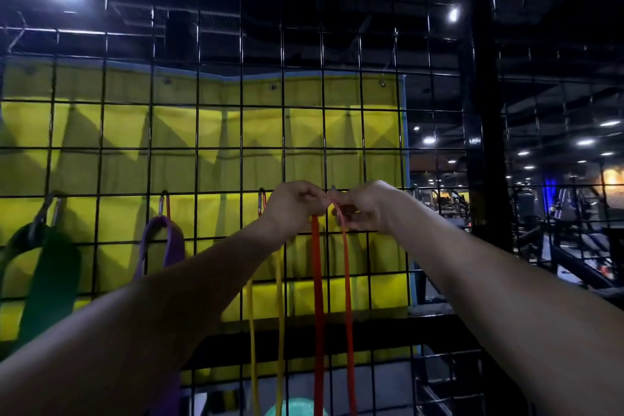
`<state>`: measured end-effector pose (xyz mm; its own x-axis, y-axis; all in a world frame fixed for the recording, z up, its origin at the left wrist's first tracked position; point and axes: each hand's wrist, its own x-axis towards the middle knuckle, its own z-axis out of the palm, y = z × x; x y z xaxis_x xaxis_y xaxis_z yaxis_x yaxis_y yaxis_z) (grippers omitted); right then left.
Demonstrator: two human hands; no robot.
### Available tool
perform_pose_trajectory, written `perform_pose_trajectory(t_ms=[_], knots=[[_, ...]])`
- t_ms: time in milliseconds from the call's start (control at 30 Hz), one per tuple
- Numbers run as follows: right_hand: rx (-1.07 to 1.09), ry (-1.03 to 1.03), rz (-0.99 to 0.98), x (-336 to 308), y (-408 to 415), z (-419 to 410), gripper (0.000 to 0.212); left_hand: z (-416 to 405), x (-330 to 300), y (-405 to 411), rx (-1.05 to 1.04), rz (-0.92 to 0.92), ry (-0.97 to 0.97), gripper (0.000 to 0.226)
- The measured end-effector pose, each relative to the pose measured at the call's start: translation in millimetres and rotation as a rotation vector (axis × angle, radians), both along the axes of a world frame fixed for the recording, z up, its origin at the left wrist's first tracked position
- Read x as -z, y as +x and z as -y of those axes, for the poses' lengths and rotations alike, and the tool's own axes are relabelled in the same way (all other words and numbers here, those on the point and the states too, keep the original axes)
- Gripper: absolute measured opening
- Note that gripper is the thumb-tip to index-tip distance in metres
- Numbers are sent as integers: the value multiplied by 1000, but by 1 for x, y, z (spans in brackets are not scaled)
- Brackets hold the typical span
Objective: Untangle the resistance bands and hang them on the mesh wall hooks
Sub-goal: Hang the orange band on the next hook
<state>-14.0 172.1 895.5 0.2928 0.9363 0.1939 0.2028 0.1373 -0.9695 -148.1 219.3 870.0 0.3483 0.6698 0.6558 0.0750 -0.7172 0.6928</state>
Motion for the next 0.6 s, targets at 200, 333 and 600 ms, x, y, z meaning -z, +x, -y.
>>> perform_pose_trajectory(t_ms=[200,333,600], knots=[[33,34,89,-2,-1,-6,22,2,0,2,13,43,-31,5],[94,64,197,-4,-1,-12,25,4,1,3,29,61,-34,5],[117,80,304,-7,1,-11,23,4,-5,6,-22,73,1,4]])
